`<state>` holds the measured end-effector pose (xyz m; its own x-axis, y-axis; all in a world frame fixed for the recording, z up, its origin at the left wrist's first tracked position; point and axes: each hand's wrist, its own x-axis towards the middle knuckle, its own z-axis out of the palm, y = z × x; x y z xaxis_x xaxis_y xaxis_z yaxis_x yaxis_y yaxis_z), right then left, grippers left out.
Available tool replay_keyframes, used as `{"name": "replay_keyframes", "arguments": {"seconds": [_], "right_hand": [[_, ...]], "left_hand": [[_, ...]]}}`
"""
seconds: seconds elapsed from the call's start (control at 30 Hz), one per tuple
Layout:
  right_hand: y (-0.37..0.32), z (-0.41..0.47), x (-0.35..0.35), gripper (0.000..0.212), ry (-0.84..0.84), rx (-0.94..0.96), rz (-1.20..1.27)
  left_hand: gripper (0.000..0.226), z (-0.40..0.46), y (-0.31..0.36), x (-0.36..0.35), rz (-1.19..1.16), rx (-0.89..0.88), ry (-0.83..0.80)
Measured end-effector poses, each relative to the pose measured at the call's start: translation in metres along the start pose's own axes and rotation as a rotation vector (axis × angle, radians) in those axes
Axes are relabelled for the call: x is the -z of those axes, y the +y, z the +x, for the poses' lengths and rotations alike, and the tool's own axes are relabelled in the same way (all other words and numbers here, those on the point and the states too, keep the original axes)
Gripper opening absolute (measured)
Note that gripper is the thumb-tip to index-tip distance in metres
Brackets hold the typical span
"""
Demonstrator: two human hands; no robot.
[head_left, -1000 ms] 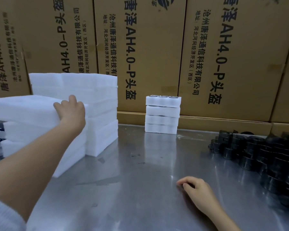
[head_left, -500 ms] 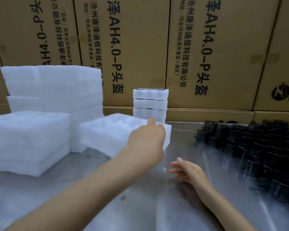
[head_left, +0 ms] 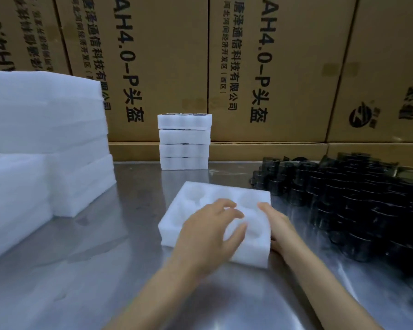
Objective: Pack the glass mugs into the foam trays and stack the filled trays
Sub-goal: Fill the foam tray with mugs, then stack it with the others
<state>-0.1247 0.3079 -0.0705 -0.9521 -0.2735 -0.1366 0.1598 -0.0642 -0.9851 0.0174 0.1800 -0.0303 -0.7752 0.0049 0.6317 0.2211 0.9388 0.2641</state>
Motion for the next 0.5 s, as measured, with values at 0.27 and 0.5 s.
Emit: {"name": "replay_keyframes", "arguments": {"seconds": [0.27, 0.5], "right_hand": [[-0.008, 0.004, 0.014, 0.059, -0.152, -0.131, -0.079], [-0.015, -0.016, 0.012, 0.036, 0.229, 0.337, -0.488]], "left_hand": [[0.017, -0.025, -0.097, 0.014, -0.693, 0.700, 0.280], [0.026, -0.030, -0.087, 0.004, -0.849, 0.788, 0.186]]}}
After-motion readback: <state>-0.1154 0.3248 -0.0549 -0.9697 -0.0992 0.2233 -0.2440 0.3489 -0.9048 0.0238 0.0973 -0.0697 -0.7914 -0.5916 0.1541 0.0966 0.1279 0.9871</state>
